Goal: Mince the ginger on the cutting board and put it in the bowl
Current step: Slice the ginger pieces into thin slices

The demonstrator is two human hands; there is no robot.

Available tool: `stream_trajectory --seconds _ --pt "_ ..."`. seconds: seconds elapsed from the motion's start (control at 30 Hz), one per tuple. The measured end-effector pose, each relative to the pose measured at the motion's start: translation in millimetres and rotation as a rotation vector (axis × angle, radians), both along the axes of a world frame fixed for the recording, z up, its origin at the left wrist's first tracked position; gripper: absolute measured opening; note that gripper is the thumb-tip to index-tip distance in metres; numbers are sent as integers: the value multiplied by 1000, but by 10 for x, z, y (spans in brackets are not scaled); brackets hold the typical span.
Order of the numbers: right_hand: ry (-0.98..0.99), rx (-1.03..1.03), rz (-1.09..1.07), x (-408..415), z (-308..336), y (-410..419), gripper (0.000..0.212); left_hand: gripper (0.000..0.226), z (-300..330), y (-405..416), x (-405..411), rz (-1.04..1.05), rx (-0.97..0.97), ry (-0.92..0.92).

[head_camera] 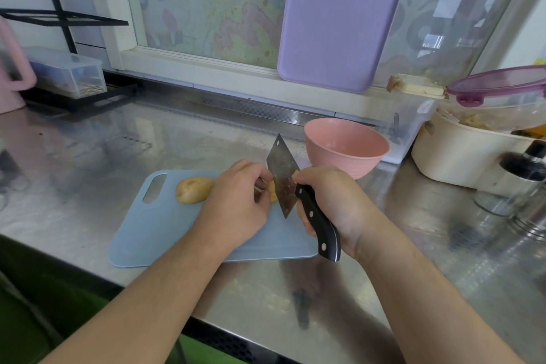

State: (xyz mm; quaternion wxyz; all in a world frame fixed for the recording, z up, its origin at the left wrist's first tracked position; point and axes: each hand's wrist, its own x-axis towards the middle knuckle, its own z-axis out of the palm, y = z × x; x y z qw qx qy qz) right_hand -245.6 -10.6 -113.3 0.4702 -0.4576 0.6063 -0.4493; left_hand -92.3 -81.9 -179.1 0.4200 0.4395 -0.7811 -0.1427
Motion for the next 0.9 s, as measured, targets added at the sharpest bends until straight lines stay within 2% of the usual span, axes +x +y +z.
stream_trajectory --seconds 0.1,0.23,0.63,0.9 --pt "20 -12 11 4 1 3 18 20 -5 -19 3 -1 -11 0" --pt "38 -17 -7 -29 0 -6 27 18 -19 -16 5 -6 -29 -28" --pt "0 -52 -20 -41 38 21 18 17 6 0 -6 15 -33 -76" --pt "58 -38 -110 -116 -17 -58 15 17 1 11 -2 30 -19 -73"
